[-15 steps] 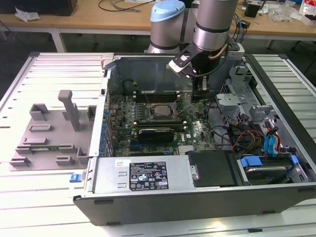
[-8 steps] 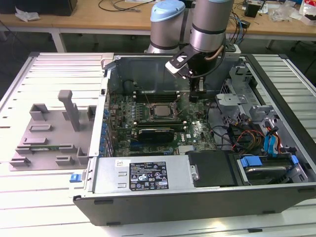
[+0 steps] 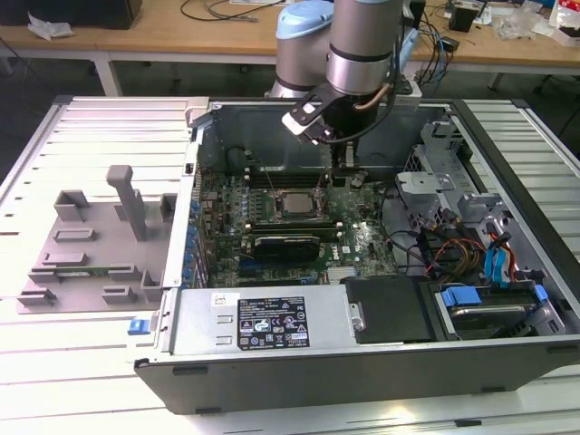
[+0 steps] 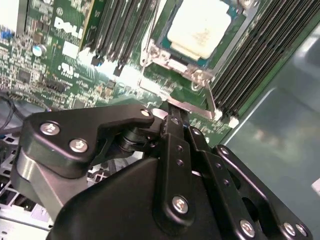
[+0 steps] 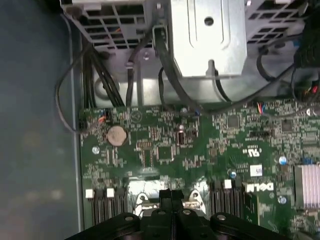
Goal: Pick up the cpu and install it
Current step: 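Close the cpu cover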
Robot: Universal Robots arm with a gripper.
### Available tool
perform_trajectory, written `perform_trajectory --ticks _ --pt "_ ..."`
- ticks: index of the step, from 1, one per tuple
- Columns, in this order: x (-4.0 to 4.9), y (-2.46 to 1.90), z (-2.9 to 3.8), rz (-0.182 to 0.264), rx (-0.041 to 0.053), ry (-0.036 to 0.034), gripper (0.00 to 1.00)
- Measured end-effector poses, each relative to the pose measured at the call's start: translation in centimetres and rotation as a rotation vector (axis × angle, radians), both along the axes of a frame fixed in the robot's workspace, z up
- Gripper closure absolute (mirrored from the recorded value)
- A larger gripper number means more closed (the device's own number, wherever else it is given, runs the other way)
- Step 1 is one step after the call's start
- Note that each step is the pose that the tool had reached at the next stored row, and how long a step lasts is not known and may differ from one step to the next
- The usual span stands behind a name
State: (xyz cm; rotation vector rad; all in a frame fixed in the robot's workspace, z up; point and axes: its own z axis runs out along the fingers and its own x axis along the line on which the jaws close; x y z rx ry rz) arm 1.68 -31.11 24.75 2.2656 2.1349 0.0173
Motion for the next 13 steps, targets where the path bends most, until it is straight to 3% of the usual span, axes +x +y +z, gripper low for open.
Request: perform_trajectory --ticks 9,13 --pt "-2.89 0.0 0.0 -0.002 0.0019 -0.0104 0.89" --pt "-3.28 0.0 0.0 -0.003 0.002 -0.0114 0.89"
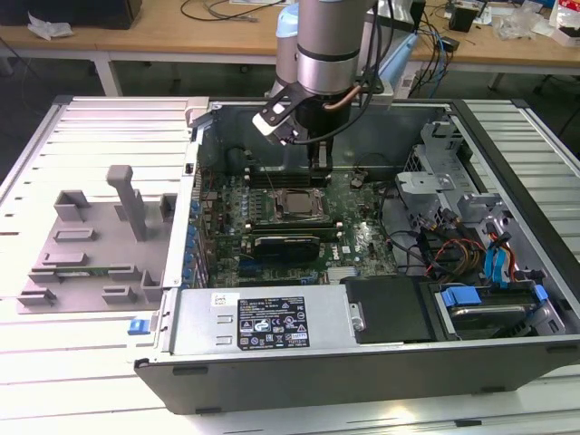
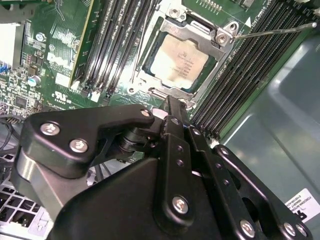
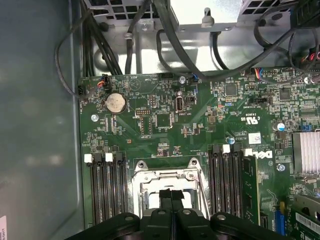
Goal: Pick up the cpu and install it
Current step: 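Close the cpu cover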
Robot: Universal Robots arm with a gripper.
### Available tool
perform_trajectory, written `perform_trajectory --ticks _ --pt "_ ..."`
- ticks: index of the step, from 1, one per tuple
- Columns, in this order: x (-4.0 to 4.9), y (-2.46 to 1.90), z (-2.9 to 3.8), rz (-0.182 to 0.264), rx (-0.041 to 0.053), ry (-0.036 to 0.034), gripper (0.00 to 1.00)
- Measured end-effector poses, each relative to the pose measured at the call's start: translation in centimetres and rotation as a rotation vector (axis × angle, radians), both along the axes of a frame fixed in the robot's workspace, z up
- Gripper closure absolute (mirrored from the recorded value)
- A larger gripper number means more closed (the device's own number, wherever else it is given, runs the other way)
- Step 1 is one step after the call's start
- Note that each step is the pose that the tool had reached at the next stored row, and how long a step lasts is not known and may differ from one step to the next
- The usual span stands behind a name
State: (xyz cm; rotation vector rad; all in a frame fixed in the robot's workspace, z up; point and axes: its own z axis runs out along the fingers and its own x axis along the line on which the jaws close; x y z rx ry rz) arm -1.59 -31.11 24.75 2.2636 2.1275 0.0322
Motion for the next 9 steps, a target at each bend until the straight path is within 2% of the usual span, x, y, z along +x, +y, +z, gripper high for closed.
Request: perform_trajectory --ticks 9 --pt "-0.05 0.0 0.0 0.0 0.0 0.0 0.89"
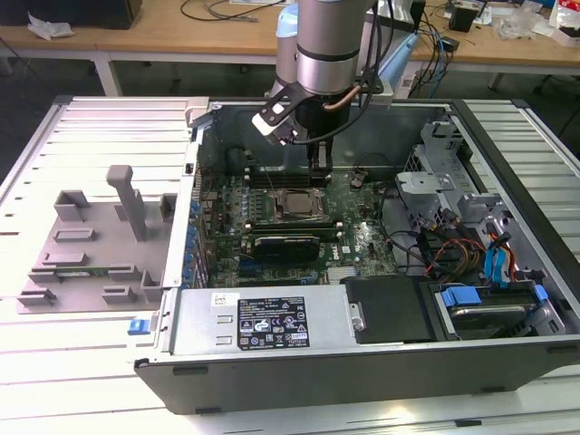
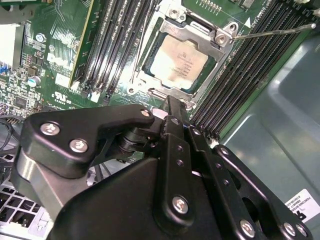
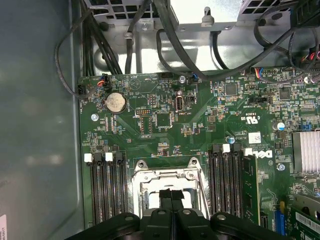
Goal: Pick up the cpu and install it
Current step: 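Close the cpu cover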
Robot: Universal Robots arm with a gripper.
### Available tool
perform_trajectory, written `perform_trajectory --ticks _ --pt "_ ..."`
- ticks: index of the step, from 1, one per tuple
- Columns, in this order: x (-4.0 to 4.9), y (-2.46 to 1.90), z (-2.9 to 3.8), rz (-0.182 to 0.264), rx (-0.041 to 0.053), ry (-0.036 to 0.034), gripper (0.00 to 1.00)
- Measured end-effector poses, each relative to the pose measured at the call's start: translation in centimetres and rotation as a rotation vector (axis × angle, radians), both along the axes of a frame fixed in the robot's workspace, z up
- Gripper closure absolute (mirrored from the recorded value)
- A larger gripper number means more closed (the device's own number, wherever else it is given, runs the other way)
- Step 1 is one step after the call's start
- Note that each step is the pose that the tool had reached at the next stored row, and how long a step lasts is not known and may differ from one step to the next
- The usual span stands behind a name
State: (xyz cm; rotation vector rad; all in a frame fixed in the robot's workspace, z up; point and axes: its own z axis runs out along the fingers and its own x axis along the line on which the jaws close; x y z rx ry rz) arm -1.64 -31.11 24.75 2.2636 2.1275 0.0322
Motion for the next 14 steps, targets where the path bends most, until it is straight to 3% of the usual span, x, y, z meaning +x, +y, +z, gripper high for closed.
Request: perform_trajectory --ticks 3,7,10,14 --pt "-0.06 0.0 -0.01 0.0 0.0 0.0 0.89" --pt "-1.11 -0.01 -0.11 0.0 -0.0001 0.0 0.89" --pt "-1.67 -0.24 -0.57 0.0 0.0 0.0 0.89" --pt "-1.79 -0.29 -0.72 0.0 -0.0001 0.0001 0.89"
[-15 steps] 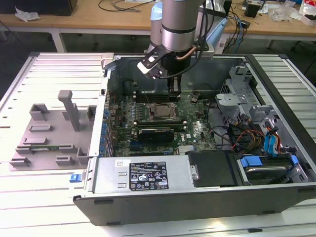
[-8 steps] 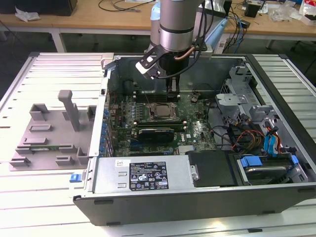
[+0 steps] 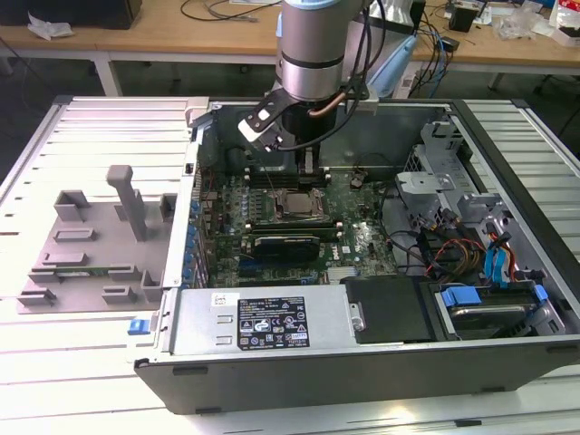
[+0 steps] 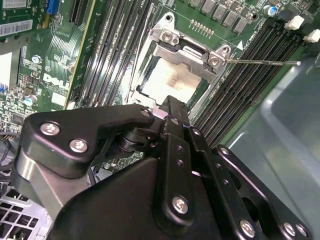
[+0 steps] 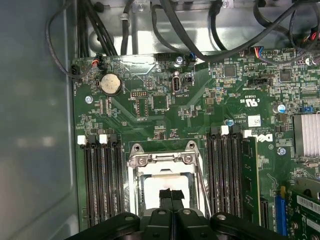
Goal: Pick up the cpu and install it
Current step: 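Close the cpu cover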
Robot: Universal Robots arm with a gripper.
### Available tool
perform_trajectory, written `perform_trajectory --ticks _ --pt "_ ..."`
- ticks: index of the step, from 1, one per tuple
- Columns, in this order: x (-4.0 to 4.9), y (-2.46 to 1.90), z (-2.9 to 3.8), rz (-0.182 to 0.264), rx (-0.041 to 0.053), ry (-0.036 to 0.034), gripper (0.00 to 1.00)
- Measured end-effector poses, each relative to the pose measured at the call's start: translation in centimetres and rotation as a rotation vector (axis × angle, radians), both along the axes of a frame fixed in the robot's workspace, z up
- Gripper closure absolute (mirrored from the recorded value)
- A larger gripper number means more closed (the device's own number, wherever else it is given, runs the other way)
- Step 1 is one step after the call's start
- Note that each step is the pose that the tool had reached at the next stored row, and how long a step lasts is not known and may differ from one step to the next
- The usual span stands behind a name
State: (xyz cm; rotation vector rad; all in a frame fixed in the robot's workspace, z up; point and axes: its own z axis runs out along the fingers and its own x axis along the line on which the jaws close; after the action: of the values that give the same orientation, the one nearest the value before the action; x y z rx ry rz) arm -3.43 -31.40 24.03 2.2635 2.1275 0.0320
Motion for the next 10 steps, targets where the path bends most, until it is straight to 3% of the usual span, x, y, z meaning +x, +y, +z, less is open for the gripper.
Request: perform_trajectory --ticks 2,5,7,10 --pt "0.0 0.0 -0.01 0.006 0.0 -0.0001 0.89" --pt "0.0 0.0 -0.02 0.097 0.0001 -0.0002 0.89" --pt "0.0 0.0 -0.03 0.133 0.0001 -0.0001 0.89" --pt "0.0 0.0 -0.05 0.245 0.0001 -0.0001 0.89"
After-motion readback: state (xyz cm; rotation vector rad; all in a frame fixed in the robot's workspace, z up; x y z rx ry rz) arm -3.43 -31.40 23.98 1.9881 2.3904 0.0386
